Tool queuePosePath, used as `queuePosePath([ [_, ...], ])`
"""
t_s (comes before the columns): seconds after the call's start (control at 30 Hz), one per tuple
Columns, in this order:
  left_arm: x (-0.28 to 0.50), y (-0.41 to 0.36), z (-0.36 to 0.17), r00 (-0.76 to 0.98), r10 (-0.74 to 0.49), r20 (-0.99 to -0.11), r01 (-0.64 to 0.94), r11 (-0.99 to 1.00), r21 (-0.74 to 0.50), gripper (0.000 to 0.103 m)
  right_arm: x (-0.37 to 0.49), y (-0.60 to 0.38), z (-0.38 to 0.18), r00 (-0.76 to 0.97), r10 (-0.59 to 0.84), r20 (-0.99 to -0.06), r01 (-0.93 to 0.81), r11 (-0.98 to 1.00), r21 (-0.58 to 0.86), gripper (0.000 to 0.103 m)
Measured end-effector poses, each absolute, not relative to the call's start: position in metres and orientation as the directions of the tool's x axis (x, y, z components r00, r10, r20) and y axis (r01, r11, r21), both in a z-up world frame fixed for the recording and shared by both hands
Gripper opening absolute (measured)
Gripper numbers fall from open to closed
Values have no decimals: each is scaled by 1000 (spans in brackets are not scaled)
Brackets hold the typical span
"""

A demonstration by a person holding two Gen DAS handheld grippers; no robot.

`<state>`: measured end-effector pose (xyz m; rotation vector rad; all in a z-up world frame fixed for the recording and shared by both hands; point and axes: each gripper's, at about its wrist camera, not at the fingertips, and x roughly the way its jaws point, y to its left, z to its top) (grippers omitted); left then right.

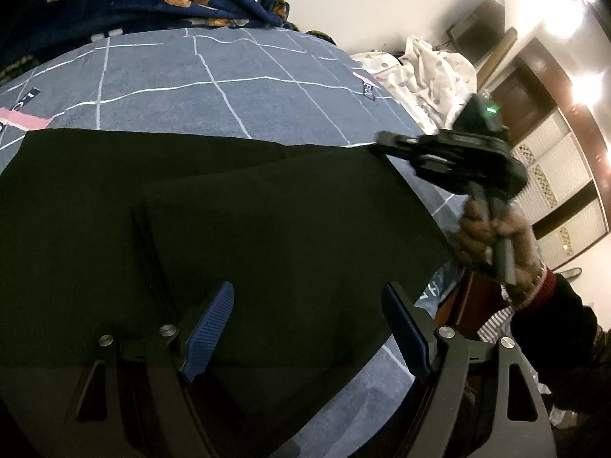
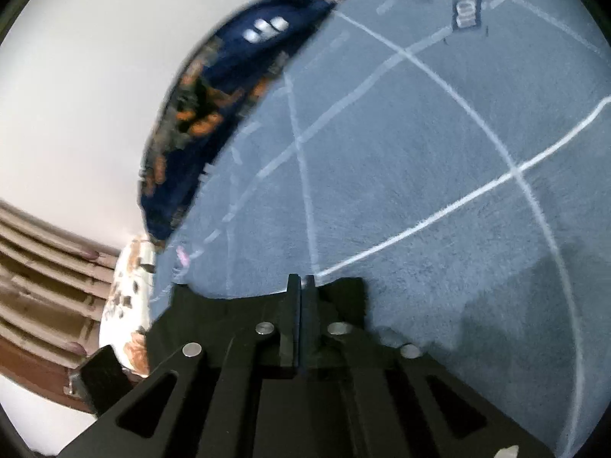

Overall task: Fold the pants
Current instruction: 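Lower the leg ends onto the waistband with the right gripper and open it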

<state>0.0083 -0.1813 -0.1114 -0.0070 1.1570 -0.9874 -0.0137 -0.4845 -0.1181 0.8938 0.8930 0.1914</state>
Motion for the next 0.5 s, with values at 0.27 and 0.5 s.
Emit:
queuePosePath([
  [0.27,8,-184,-112,58,-653,-755,644,603,-471,81,-97,-449,-129,564,628,-536,52,621,782,9],
  [0.5,7,-186,-112,63,-646,-760,658,600,-456,81,-135,-469,-154,663,604,-442,52,552,832,0],
])
